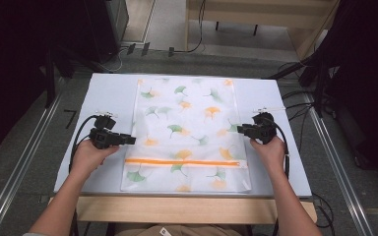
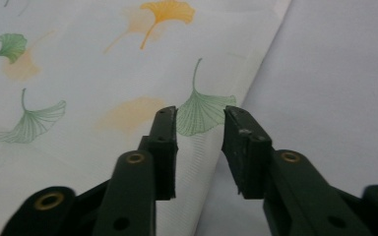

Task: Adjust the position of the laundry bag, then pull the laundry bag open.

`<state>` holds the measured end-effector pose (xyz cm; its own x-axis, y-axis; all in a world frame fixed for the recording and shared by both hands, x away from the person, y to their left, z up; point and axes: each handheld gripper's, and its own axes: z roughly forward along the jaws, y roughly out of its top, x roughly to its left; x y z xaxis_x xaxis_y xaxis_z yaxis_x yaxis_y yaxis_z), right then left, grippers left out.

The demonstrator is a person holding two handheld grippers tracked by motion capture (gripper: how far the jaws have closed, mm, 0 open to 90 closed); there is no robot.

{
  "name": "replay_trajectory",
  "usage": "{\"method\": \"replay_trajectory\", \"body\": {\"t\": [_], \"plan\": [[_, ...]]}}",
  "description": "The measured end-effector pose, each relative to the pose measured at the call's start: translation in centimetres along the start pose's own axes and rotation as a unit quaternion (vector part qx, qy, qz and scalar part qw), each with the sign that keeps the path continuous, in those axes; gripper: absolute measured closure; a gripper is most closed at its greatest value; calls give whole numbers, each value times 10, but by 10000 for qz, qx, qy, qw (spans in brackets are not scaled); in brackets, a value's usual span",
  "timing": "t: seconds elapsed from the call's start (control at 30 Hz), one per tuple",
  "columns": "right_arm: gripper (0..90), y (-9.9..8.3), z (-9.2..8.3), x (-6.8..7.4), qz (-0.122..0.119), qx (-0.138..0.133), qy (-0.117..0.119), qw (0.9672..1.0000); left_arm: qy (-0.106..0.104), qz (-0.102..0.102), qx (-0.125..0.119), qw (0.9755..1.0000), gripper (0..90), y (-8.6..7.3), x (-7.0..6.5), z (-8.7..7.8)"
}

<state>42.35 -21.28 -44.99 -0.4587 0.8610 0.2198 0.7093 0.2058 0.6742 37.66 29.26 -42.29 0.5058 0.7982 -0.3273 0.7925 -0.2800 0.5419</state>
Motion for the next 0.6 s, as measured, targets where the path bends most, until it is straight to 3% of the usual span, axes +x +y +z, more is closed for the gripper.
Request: {"method": "replay_trajectory", "body": {"t": [0.23, 0.33, 0.6], "plan": [[562, -3, -17, 4, -35, -108, 199, 9997, -40, 106, -212, 9997, 438, -1, -7, -10], [547, -6, -23, 5, -68, -136, 305, 9994, -73, 156, -302, 9994, 416, 0, -11, -13], [472, -16, -38, 17, -290, -122, 341, 9989, -82, 271, -270, 9992, 403, 1, -18, -13]]}}
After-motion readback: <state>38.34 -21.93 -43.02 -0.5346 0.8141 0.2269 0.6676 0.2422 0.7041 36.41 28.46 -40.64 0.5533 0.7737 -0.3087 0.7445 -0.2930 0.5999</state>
